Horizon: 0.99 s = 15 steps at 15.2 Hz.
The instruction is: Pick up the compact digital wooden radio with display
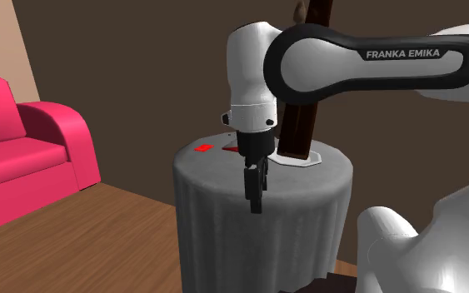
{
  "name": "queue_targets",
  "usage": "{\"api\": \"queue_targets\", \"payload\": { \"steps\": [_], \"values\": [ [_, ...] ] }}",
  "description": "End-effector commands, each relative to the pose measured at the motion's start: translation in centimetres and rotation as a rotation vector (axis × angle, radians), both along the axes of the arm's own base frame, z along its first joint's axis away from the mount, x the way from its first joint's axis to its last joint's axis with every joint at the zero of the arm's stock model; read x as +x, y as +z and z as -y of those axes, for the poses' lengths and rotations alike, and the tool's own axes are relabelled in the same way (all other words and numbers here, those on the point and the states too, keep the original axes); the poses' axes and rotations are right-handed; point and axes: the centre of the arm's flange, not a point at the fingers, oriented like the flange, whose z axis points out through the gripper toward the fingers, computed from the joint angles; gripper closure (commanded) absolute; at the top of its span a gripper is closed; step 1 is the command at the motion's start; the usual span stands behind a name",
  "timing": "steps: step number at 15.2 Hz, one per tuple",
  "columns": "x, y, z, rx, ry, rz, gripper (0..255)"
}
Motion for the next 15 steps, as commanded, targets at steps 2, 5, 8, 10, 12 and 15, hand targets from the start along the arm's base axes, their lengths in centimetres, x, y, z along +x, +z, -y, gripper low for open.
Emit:
{"api": "queue_targets", "payload": {
  "steps": [2, 5, 8, 10, 12, 15],
  "values": [
    [0.6, 0.6, 1.2, 0.007, 0.004, -0.01, 0],
    [2.4, 2.4, 4.7, 0.027, 0.018, -0.042, 0],
    [4.2, 4.0, 8.3, 0.047, 0.031, -0.073, 0],
    [5.6, 5.0, 10.7, 0.06, 0.04, -0.094, 0],
    [6.9, 6.0, 13.0, 0.073, 0.048, -0.115, 0],
    [9.0, 7.3, 16.6, 0.093, 0.062, -0.146, 0]
  ]
}}
